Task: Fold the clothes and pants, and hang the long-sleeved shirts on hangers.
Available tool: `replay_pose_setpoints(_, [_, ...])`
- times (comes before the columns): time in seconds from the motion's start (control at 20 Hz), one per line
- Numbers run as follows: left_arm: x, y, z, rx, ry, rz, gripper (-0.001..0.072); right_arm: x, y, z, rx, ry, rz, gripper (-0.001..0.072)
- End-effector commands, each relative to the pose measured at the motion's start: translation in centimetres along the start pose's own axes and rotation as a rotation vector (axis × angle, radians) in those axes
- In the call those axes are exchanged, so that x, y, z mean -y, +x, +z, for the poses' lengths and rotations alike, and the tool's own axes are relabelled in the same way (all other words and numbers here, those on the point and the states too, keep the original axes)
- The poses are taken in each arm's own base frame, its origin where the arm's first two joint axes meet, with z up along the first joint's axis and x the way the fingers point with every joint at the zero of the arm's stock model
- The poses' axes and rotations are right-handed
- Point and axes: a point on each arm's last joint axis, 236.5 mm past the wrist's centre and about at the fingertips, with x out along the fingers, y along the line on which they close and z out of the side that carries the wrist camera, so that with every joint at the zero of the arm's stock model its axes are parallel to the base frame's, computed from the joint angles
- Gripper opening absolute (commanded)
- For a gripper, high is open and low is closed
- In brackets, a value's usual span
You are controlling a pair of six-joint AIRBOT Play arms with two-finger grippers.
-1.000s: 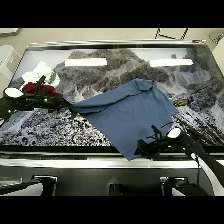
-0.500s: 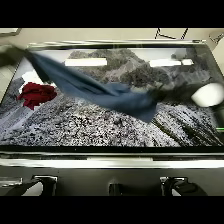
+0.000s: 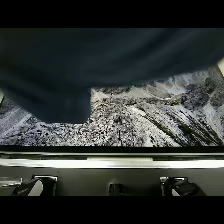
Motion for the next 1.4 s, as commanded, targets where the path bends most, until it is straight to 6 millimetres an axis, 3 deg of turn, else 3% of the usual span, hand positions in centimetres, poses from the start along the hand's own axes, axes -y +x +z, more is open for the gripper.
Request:
replay_pose_setpoints(0.0, [-1.6,-0.8,-1.6,-0.069,0.067,0.088,0.0018,0.4,1.6,-0.7,-0.026,-0.028,-0.025,0.0038])
replay_pose_setpoints(0.1, [-5.8,0.6,-8.0,-0.256,0.011,0.146,0.0018,1.9,5.5,-8.7,-0.306,-0.087,-0.090,0.0038])
replay_pose_setpoints(0.2, [-10.6,1.9,-16.9,-0.451,-0.114,0.191,0.0018,3.5,9.7,-18.3,-0.594,-0.144,-0.143,0.0037])
replay_pose_setpoints(0.4, [-19.0,3.0,-37.8,-0.693,-0.262,0.298,0.0018,5.7,19.1,-36.4,-0.867,-0.133,-0.194,0.0038])
replay_pose_setpoints(0.5, [-21.5,2.5,-46.8,-0.775,-0.317,0.375,0.0018,6.0,21.0,-44.7,-0.987,-0.004,-0.245,0.0037])
replay_pose_setpoints(0.6, [-21.7,1.3,-54.2,-0.921,-0.375,0.390,0.0018,5.2,20.7,-51.2,-1.113,0.157,-0.281,0.0038])
replay_pose_setpoints(0.65, [-21.1,0.8,-56.8,-0.984,-0.405,0.383,0.0019,4.6,20.5,-53.2,-1.152,0.217,-0.284,0.0038])
replay_pose_setpoints(0.75, [-19.7,-0.1,-60.0,-1.070,-0.470,0.364,0.0019,3.6,20.6,-55.5,-1.191,0.284,-0.265,0.0040])
replay_pose_setpoints(0.85, [-19.0,-0.5,-60.5,-1.103,-0.503,0.350,0.0023,4.4,20.9,-54.8,-1.182,0.264,-0.262,0.0046])
replay_pose_setpoints(0.9, [-18.9,-0.8,-59.8,-1.124,-0.522,0.337,0.0098,5.8,20.8,-53.8,-1.191,0.254,-0.269,0.0179])
replay_pose_setpoints(0.95, [-19.1,-1.3,-58.8,-1.155,-0.554,0.325,0.0316,7.7,20.2,-52.4,-1.222,0.221,-0.251,0.0429])
replay_pose_setpoints(1.0, [-19.1,-2.5,-57.7,-1.214,-0.590,0.302,0.0613,10.0,19.0,-51.0,-1.268,0.181,-0.235,0.0544])
replay_pose_setpoints(1.05, [-19.2,-4.4,-56.5,-1.297,-0.628,0.281,0.0713,13.4,16.8,-49.8,-1.339,0.173,-0.266,0.0557])
replay_pose_setpoints(1.15, [-19.7,-10.5,-55.4,-1.496,-0.736,0.319,0.0712,19.2,11.0,-49.1,-1.517,0.261,-0.370,0.0551])
replay_pose_setpoints(1.2, [-19.8,-14.6,-55.6,-1.613,-0.794,0.382,0.0711,20.9,8.2,-49.3,-1.602,0.326,-0.397,0.0550])
replay_pose_setpoints(1.25, [-19.5,-18.0,-56.2,-1.699,-0.836,0.437,0.0654,21.8,5.8,-49.9,-1.676,0.397,-0.406,0.0550])
replay_pose_setpoints(1.3, [-18.8,-21.1,-57.0,-1.762,-0.872,0.470,0.0550,22.1,3.6,-50.7,-1.746,0.465,-0.399,0.0551])
replay_pose_setpoints(1.35, [-17.8,-23.4,-58.0,-1.794,-0.912,0.491,0.0533,22.0,2.2,-51.6,-1.786,0.506,-0.383,0.0552])
